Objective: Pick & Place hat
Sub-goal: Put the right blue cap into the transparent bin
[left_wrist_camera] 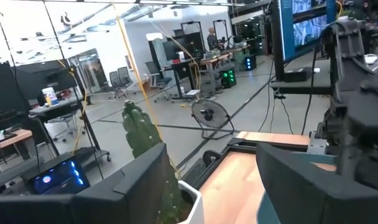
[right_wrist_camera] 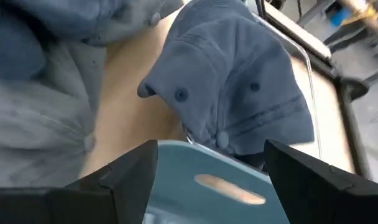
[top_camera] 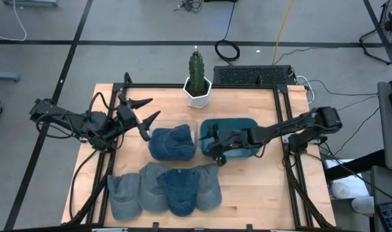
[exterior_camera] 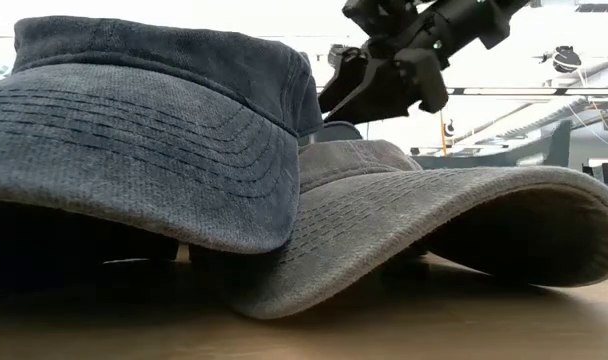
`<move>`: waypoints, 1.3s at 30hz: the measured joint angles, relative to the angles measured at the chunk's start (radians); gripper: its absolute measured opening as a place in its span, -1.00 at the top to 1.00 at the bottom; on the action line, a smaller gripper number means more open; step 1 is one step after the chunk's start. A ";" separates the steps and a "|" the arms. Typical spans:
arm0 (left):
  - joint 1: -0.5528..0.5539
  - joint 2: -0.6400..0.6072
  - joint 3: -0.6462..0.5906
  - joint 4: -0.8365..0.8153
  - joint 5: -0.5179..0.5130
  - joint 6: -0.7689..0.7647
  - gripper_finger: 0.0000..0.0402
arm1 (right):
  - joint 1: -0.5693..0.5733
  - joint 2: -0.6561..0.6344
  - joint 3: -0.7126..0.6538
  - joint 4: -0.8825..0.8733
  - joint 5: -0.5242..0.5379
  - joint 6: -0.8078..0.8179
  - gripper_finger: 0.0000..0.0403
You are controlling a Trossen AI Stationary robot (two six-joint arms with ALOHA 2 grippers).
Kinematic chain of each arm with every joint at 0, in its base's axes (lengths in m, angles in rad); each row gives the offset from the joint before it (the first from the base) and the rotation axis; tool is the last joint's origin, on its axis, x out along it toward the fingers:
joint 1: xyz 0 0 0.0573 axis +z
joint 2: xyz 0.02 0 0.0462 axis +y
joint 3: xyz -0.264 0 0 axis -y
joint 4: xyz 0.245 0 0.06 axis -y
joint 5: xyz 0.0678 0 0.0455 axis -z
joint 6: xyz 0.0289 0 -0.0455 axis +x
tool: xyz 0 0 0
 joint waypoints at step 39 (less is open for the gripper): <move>0.000 0.000 -0.001 0.063 -0.002 -0.045 -0.26 | 0.023 0.166 0.290 -0.146 -0.090 -0.061 -0.40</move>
